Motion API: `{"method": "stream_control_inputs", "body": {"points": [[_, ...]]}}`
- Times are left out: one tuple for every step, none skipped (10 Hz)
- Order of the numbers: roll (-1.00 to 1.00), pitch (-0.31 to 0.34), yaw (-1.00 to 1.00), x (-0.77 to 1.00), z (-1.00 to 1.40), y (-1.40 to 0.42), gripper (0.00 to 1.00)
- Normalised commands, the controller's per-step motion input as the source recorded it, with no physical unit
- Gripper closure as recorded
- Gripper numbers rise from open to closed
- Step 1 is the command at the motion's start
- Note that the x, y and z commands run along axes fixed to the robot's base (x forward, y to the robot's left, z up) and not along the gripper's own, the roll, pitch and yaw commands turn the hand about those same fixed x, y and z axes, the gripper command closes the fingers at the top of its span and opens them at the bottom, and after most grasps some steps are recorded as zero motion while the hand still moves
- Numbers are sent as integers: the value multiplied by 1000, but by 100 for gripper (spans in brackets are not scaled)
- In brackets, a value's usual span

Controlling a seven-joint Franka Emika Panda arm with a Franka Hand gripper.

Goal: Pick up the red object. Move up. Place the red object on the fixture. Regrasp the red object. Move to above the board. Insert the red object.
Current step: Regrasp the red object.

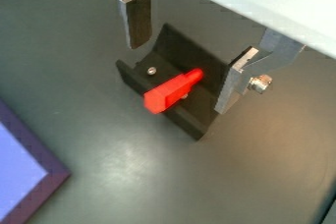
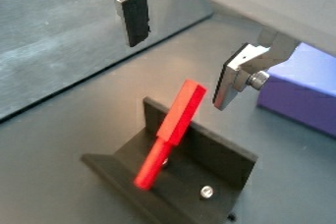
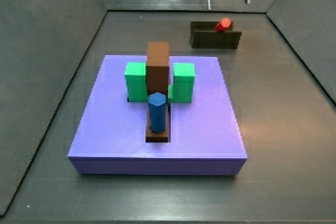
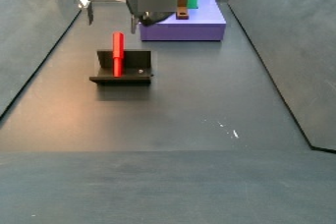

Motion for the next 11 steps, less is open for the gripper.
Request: {"method": "stream_control_inputs", "body": {"points": [[1000,0,183,0,14,-34,0],[1000,11,194,0,17,-31,0],[1000,94,291,40,29,-9,0],[1000,106,311,43,20,0,0],[1000,106,311,40,23,0,0],[1000,109,314,34,23,0,0],[1000,106,309,14,23,-11,0],[1000,6,237,17,0,-177,0],[1000,9,217,20,0,-197,0],[1000,0,194,34,0,-203,0],[1000,0,177,34,0,-223,0]]}}
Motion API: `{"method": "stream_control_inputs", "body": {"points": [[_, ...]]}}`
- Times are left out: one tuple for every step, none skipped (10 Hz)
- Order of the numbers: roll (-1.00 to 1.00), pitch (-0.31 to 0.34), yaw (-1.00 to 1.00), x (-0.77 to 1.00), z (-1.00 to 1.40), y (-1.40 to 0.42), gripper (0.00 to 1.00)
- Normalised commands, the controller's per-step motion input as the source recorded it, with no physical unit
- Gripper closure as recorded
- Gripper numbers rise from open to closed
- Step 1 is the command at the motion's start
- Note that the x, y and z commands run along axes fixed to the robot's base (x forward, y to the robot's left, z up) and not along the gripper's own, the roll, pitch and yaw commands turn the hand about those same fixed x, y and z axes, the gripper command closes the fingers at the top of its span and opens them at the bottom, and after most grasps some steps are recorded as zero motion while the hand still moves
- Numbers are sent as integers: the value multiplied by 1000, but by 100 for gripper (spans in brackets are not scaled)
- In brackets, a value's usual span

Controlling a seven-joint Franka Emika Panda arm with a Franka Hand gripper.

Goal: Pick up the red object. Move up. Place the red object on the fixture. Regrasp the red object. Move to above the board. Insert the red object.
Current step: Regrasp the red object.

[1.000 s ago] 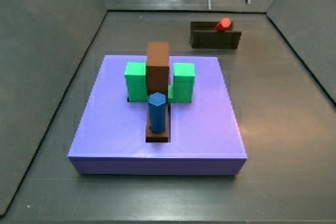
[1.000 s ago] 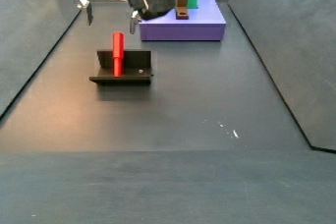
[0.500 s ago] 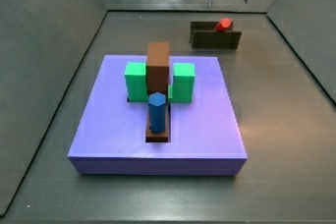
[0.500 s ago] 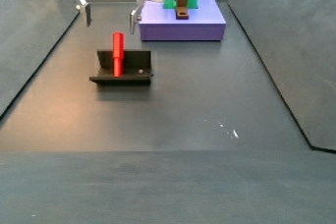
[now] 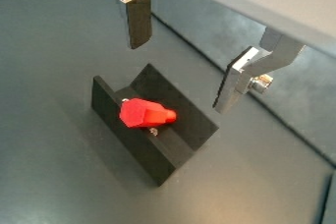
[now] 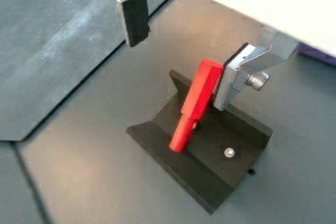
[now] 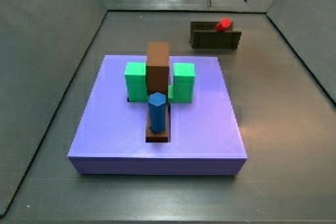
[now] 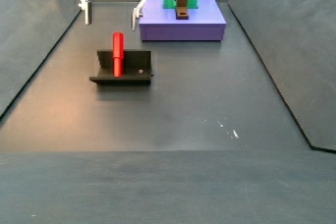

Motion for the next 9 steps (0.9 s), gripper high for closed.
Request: {"method": "stream_control_inputs", "body": {"points": [[1000,0,174,71,0,-234,0],[1000,3,174,111,0,-220,0],[1000,3,177,120,-6,-191,0],[737,6,106,254,-171,-137,0],[566,20,89,174,-189,-114,0],[214,0,14,0,-57,-43,0],[6,0,0,0,0,0,0],[269,0,0,103,-229,-74,0],[623,0,0,77,-563,-214,0]]}}
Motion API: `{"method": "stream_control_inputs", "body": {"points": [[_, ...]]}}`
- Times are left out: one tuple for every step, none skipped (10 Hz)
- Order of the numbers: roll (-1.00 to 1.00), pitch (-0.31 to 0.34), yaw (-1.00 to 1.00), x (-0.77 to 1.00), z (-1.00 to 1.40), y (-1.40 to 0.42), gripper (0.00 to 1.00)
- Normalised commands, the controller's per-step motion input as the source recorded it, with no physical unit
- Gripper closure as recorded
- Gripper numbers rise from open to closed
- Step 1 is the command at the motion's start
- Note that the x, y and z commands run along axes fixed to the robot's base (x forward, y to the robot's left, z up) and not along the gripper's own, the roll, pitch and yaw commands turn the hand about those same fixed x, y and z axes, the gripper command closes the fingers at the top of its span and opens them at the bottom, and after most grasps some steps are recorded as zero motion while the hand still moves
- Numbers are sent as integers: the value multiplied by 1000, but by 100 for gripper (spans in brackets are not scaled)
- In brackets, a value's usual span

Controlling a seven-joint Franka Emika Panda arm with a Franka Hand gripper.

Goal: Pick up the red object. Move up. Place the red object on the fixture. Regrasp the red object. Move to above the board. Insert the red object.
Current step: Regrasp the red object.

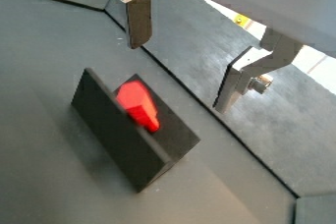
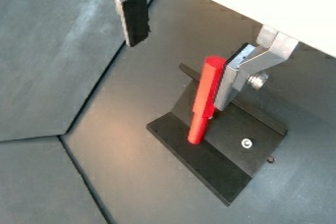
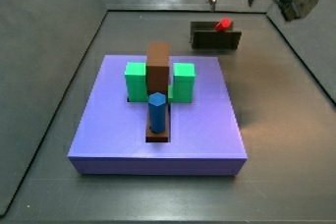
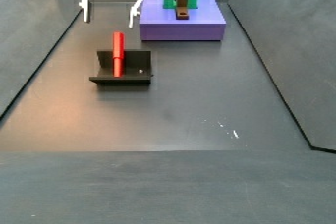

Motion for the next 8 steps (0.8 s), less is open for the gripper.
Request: {"method": "stream_control_inputs", "body": {"points": [[689,-14,80,71,-514,-220,0],[977,0,86,66,-311,-191,0],[934,0,97,0,-271,-111,0],[551,0,169,89,-189,-6,0],[163,0,297,186,-69,0,0],[51,0,314,160,-100,0,0],[0,0,354,46,-106,0,0],[0,0,351,6,-114,0,0]]}}
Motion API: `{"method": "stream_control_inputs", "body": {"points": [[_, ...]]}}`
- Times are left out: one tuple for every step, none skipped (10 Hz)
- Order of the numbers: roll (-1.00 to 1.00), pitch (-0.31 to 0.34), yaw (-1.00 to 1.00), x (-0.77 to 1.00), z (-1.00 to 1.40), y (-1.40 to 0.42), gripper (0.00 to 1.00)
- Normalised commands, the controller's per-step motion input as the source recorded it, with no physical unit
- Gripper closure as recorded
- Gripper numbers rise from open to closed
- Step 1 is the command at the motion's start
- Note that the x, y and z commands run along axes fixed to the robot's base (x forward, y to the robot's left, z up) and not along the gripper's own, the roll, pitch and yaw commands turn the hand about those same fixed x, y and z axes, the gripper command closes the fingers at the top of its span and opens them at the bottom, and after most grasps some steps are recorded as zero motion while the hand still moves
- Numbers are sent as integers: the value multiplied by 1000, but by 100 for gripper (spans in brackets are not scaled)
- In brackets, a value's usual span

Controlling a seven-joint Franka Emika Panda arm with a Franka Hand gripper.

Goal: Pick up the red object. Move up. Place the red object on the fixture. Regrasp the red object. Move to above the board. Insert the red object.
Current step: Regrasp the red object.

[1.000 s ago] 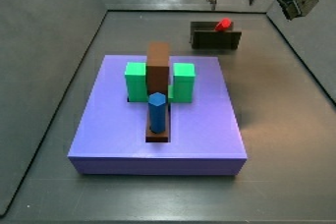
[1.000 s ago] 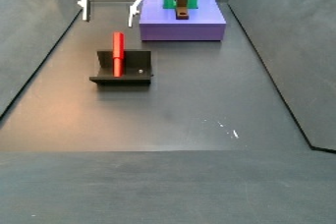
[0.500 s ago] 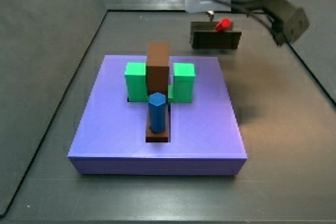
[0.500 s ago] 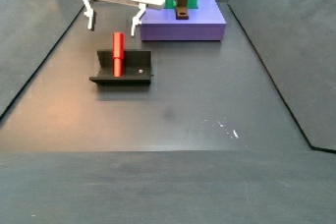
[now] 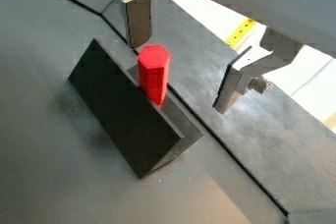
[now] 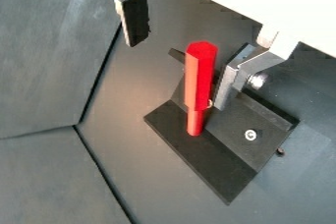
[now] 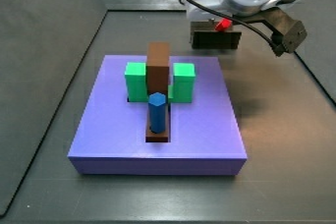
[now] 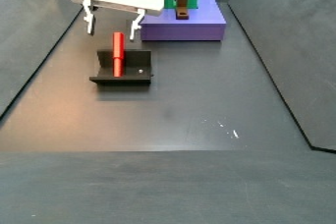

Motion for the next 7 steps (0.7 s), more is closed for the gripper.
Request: {"method": "stream_control_inputs", "body": {"points": [[0,0,243,0,-129,0,0],[0,-23,214,-60,-163,0,0],[0,-29,211,-43,-217,-6,0],[86,-20,151,-80,-266,-34,0],[126,-3,109,-69,-257,-34,0],[126,-11,111,-83,-206,-43,0],[226,0,26,-23,-106,-71,0]]}}
